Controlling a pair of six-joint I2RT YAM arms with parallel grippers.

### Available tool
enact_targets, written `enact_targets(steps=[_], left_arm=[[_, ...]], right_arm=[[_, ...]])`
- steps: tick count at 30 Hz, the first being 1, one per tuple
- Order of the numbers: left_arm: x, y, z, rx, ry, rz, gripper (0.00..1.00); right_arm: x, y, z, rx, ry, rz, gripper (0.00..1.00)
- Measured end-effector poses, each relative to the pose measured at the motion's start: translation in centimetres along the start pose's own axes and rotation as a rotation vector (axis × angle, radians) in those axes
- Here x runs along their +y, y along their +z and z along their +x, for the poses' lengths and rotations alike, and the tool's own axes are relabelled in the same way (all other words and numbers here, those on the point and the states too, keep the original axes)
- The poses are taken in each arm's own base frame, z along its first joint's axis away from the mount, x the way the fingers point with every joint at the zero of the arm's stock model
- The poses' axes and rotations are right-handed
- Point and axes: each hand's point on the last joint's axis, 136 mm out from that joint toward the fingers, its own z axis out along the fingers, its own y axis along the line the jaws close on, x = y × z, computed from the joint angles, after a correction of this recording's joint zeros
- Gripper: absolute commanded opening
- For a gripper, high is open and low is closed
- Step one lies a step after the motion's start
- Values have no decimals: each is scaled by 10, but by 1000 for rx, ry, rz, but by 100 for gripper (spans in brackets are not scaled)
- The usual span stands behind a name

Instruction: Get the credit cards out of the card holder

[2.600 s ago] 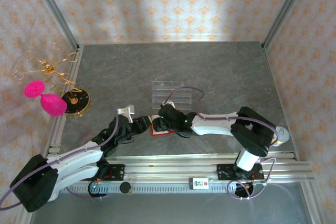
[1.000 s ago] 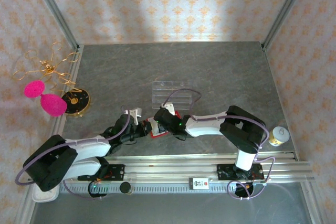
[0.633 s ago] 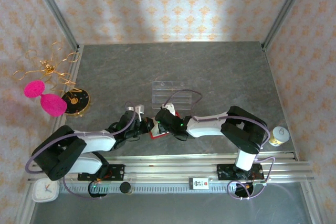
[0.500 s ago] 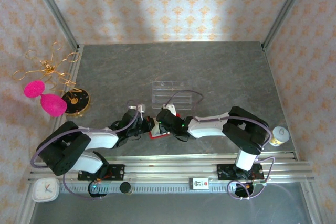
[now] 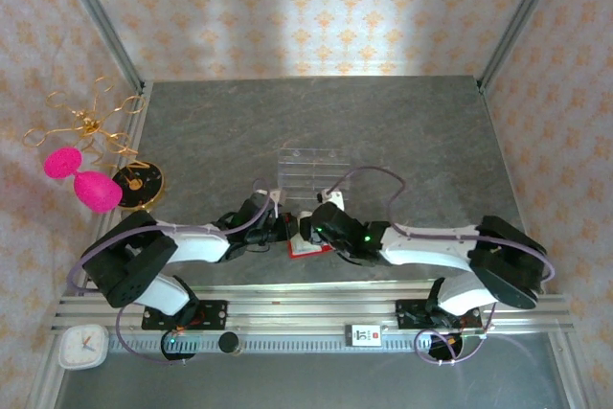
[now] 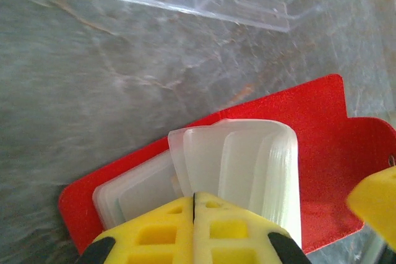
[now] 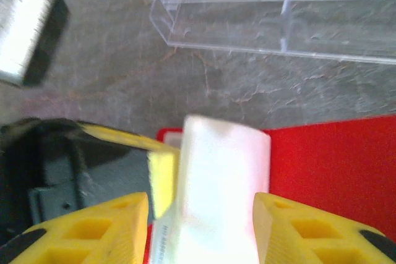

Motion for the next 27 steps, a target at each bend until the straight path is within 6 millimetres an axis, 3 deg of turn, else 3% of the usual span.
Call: enact_targets(steps=[7,16,21,27], left_arm=[[-26,16,7,63,17,52,1],[-70,37,29,177,23,150,6],[-78,41,51,263,6,175,12],[-106,38,67,346,20,251,16]], right_arm=[[-20,-20,-11,-57,66,20,50],[-68,-32,4,-55,155,96,50],[-71,-45,-6,-97,193,90,51],[-77,-55,-12,-130,223,104,51]])
